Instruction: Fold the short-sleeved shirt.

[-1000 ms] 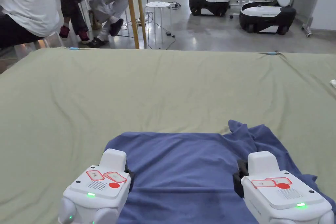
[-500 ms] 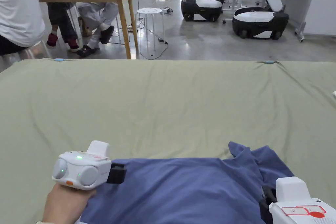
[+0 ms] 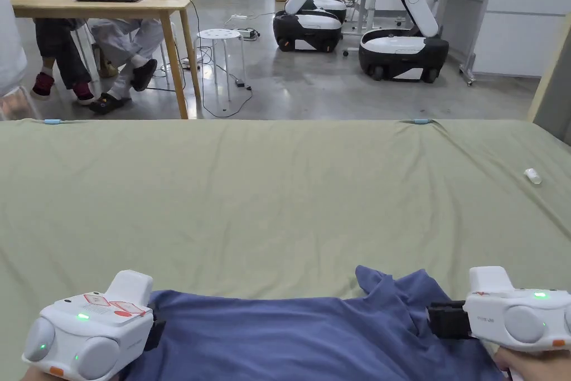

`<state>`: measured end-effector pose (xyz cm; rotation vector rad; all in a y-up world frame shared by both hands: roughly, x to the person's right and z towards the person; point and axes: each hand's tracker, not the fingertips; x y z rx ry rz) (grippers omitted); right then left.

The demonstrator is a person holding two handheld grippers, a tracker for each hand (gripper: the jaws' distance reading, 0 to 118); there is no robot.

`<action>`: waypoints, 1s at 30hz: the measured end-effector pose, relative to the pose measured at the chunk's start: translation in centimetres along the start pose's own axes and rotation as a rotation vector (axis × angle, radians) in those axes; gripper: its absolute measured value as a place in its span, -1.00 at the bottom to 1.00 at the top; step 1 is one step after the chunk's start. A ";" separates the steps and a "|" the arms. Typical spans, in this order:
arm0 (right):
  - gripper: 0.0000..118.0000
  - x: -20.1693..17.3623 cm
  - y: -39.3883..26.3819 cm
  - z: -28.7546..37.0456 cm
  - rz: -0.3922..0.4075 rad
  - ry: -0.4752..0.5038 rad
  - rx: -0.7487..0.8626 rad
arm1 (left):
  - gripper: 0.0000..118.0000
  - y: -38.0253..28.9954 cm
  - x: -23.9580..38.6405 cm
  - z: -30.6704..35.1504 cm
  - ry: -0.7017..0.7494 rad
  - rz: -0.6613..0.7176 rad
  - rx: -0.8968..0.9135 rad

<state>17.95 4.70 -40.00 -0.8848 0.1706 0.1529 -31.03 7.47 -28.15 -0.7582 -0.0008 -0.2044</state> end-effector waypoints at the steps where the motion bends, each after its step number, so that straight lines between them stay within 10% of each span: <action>1: 0.84 -0.1 0.2 -0.7 0.002 -0.005 0.007 | -0.92 0.2 0.1 0.4 0.000 -0.001 0.006; 6: 0.19 -0.8 -0.5 -3.0 0.025 0.026 -0.064 | -0.92 0.3 0.6 1.3 0.006 0.003 0.015; 7: -0.17 -0.6 -0.4 -2.3 0.019 0.038 -0.051 | -0.92 0.1 0.5 1.5 0.000 0.025 0.013; 8: -0.99 -0.5 -0.3 -1.7 -0.025 0.071 -0.041 | -0.92 -0.1 0.4 1.8 -0.022 0.072 0.016; 23: -0.98 0.9 -6.9 19.5 0.097 0.005 0.315 | -0.92 -5.5 2.1 16.9 0.020 0.152 0.198; 30: -0.97 0.1 -17.0 22.6 0.160 0.001 0.238 | -0.92 -14.9 3.2 20.6 -0.030 0.233 0.079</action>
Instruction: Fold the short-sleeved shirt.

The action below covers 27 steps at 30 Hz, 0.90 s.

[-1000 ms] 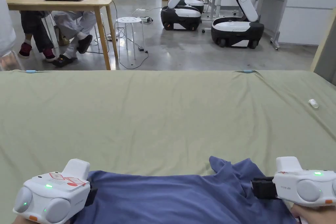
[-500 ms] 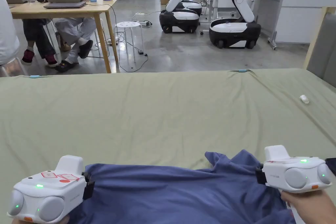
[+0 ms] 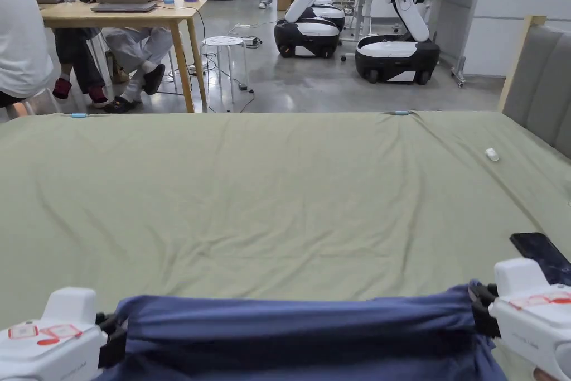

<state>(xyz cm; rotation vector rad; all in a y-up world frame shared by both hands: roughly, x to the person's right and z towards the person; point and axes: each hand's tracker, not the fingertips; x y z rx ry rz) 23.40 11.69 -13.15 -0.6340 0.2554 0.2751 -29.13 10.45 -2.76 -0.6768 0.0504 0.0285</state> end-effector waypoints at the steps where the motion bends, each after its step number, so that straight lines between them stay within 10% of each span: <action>1: -0.97 -0.5 -1.6 -0.3 -0.002 0.024 -0.040 | -0.92 -1.6 -0.2 -0.1 0.014 0.018 -0.028; 7: -0.92 -2.1 -4.9 -1.0 -0.056 0.031 -0.078 | -0.77 -5.7 0.4 0.0 0.042 0.082 -0.047; 11: 0.63 -2.6 -1.4 1.5 -0.066 0.038 0.013 | 0.62 -3.3 2.6 1.8 0.173 0.002 0.077; 12: 0.74 -3.4 -0.3 2.0 -0.060 0.037 0.041 | 0.70 -2.2 3.2 2.1 0.186 -0.022 0.134; 21: 0.70 -13.1 7.6 4.6 -0.072 0.067 0.401 | 0.63 6.7 12.1 2.2 0.078 -0.086 0.416; 23: 0.23 -14.1 7.9 4.1 -0.069 0.055 0.413 | 0.20 7.2 13.0 2.2 0.095 -0.099 0.447; 25: -0.78 -15.1 8.0 3.8 -0.058 0.001 0.421 | -0.53 7.4 13.2 1.9 0.114 -0.102 0.463; 27: -1.00 -15.4 8.1 3.8 -0.052 -0.006 0.424 | -1.00 7.4 12.9 1.8 0.114 -0.099 0.464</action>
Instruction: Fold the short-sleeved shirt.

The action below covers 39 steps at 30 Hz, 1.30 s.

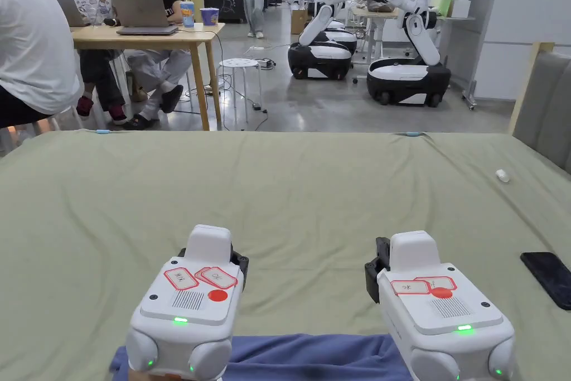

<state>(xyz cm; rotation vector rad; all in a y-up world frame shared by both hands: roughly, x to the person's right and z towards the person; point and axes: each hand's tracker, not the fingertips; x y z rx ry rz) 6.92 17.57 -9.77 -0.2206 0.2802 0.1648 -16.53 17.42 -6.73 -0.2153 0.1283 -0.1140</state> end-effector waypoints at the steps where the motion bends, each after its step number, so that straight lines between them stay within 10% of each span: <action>1: -1.00 -0.1 0.1 0.0 0.001 0.018 -0.005 | -1.00 -0.1 -0.2 0.2 -0.001 0.002 -0.002; 10: -1.00 -2.4 -1.0 -0.6 0.025 0.017 -0.033 | -1.00 -7.4 -10.9 1.1 0.014 0.286 -0.197; 11: -1.00 -2.7 -1.2 -0.7 0.022 0.021 -0.039 | -0.75 -8.6 -12.3 1.2 0.005 0.320 -0.228; 14: -1.00 -4.0 -1.7 -1.3 0.016 0.037 -0.062 | 1.00 -12.1 -16.1 2.1 0.030 0.471 -0.295; 22: -1.00 -7.1 -2.9 -3.0 0.018 0.093 -0.120 | 0.94 -22.4 -22.0 0.9 -0.266 1.170 -0.358; 28: -1.00 -7.2 -2.6 -3.5 0.028 0.100 -0.119 | 0.93 -18.4 -17.2 -1.3 -0.435 1.298 -0.346; 30: -1.00 -6.9 -2.5 -3.5 0.029 0.094 -0.119 | 0.58 -17.1 -17.1 -2.1 -0.399 1.284 -0.349; 31: -1.00 -6.8 -2.5 -3.4 0.027 0.091 -0.120 | 0.10 -16.4 -16.8 -2.4 -0.368 1.263 -0.377; 32: -1.00 -6.6 -2.5 -3.4 0.024 0.089 -0.121 | -0.89 -15.8 -16.5 -2.5 -0.336 1.227 -0.389; 39: -1.00 -5.7 -3.1 -3.1 0.011 0.064 -0.135 | -0.89 -13.5 -15.9 -1.3 -0.151 0.934 -0.391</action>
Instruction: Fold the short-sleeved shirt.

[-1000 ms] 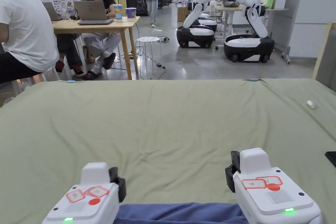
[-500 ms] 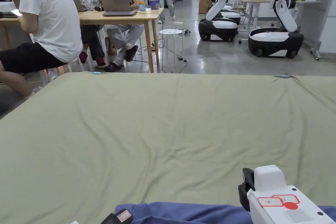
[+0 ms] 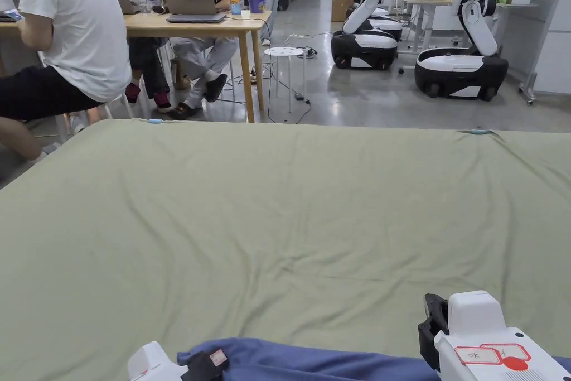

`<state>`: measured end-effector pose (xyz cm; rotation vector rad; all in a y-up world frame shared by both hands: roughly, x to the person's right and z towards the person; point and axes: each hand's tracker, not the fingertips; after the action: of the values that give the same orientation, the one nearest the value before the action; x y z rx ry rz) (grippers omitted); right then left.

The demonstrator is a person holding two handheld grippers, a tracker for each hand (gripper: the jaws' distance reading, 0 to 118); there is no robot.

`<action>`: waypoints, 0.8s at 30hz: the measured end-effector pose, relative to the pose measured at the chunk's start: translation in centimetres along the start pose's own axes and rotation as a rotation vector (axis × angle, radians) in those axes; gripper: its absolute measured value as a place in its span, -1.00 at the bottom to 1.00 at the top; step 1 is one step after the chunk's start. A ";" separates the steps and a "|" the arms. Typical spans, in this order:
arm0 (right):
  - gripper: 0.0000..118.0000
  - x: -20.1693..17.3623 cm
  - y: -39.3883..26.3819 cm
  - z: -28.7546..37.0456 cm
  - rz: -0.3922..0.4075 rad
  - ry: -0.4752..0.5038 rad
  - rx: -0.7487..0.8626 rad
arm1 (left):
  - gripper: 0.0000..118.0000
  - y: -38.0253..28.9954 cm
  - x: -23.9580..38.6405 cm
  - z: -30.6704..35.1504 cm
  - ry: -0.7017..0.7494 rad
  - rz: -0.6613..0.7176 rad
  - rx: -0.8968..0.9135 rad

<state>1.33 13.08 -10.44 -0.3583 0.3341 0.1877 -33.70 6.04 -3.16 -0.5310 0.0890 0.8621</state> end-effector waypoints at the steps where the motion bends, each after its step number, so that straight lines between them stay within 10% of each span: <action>1: -1.00 0.1 0.0 0.0 -0.001 -0.002 -0.003 | -0.89 0.6 0.5 0.8 0.059 -0.079 0.043; 8: -1.00 0.6 -0.3 0.0 -0.010 -0.001 -0.008 | -0.89 5.2 0.1 1.2 0.307 -0.521 0.087; 21: -1.00 4.6 -2.5 1.9 -0.053 -0.023 -0.026 | -0.90 -14.2 15.9 -9.1 0.233 -1.253 -0.121; 24: -1.00 6.0 -3.3 2.2 -0.066 -0.035 -0.037 | -0.90 -15.5 15.6 -11.1 0.253 -1.249 -0.159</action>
<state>8.30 11.56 -9.62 -0.4013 0.2838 0.1360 -10.46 3.42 -10.91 -0.7031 -0.0855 -0.4225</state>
